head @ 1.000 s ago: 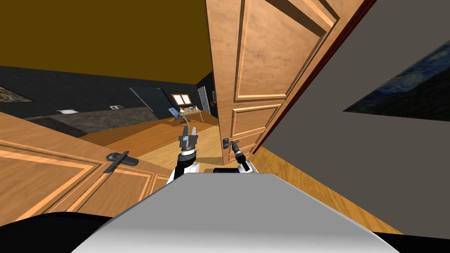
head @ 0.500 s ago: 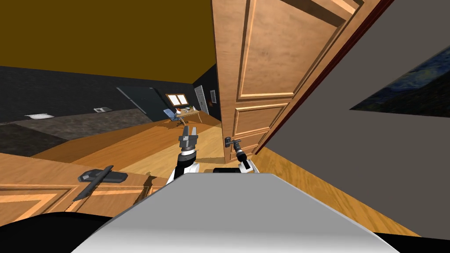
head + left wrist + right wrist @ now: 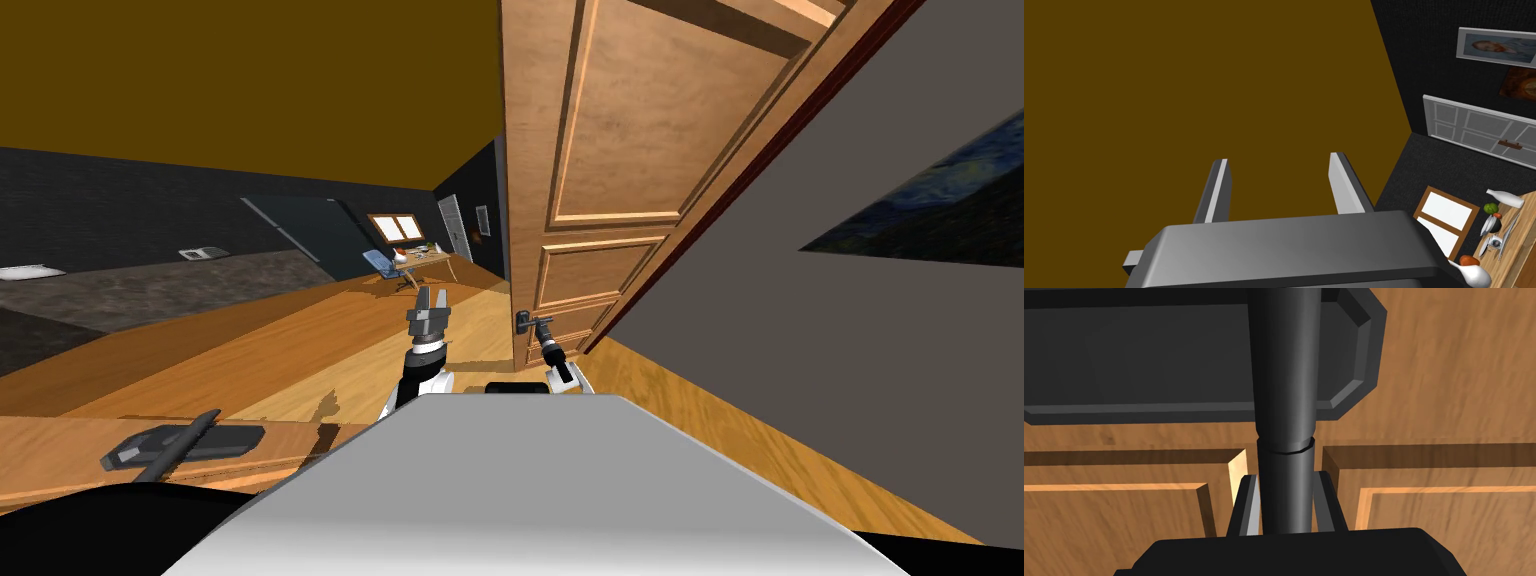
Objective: Push the door open
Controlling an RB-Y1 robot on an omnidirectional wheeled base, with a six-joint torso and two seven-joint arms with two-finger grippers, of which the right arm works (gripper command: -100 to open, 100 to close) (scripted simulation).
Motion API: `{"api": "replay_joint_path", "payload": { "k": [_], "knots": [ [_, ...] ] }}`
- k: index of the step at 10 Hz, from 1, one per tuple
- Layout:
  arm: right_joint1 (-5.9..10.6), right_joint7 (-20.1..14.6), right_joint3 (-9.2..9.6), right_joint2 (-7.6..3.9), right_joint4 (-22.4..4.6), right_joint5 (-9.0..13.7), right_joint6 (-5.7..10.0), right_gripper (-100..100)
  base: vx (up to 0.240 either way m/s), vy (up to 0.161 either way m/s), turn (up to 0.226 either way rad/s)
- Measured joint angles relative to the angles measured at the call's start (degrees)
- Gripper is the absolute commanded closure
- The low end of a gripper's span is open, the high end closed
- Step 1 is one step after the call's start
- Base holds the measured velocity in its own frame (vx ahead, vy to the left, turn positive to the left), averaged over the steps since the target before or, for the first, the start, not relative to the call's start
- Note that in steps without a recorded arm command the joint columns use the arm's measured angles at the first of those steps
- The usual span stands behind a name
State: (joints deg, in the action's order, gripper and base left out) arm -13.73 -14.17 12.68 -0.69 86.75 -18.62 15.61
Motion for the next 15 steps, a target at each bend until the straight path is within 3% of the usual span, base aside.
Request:
{"api": "replay_joint_path", "payload": {
  "k": [5, 9, 10, 12, 15],
  "knots": [
    [-0.08, 0.35, -2.85, -0.39, -0.15, 0.62, 0.60, 100, 0.141, 0.138, -0.078],
    [-0.02, 0.67, -5.85, 1.72, 0.31, 1.20, 0.15, 100, 0.146, 0.130, -0.086],
    [0.12, 0.66, -6.13, 1.77, 0.48, 1.26, 0.18, 100, 0.140, 0.073, -0.061],
    [-0.81, 0.41, -6.65, 0.26, 1.03, 1.54, 0.00, 100, 0.185, 0.129, -0.084],
    [-0.53, 0.46, -8.73, -0.49, 0.58, 1.96, 0.16, 100, 0.180, 0.127, -0.075]
  ]
}}
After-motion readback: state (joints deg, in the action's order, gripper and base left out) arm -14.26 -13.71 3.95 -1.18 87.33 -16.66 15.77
